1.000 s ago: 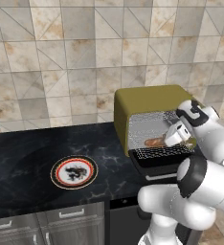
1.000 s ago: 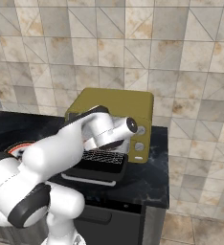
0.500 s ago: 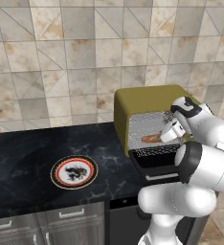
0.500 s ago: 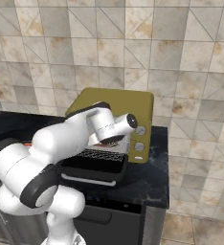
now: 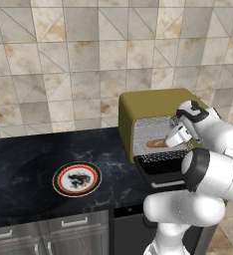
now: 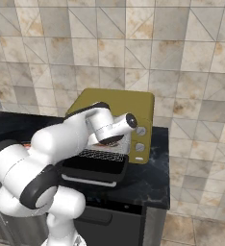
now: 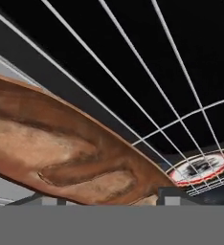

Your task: Pull the toaster oven rack outwards. Pick up the baguette from the plate and place it on the toaster oven rack. Close the toaster oven door fully and set the temperature to the lowest setting.

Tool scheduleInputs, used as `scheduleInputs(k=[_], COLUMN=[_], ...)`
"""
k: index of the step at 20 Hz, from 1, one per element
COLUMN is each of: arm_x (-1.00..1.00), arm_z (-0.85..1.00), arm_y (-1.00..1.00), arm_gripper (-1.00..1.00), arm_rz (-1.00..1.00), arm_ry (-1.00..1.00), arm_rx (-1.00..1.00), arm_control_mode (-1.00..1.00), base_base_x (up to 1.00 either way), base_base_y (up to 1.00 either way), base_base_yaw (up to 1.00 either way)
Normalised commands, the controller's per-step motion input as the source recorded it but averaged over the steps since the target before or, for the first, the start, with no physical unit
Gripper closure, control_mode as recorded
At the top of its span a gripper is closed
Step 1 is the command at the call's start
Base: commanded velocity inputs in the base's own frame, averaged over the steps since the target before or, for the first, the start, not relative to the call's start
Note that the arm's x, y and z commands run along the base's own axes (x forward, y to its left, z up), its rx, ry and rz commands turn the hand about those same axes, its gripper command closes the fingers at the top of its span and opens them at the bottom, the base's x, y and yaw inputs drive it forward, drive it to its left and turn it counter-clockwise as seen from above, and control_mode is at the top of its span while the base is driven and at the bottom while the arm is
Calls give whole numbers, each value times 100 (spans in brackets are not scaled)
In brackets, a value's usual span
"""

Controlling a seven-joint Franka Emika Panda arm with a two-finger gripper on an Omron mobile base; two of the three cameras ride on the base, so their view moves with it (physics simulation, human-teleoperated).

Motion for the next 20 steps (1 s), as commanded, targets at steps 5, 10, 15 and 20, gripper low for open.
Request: scheduleInputs(k=[5,10,15,20], arm_x=[-8,-8,-24,-94], arm_z=[29,44,27,9], arm_y=[0,0,-8,-29], arm_gripper=[-100,-100,-100,-100], arm_rz=[0,0,0,0], arm_ry=[-1,0,0,1], arm_rx=[0,0,1,4], arm_control_mode=[-100,-100,-100,-100], base_base_x=[0,0,0,0], base_base_y=[0,0,0,0], base_base_yaw=[0,0,0,0])
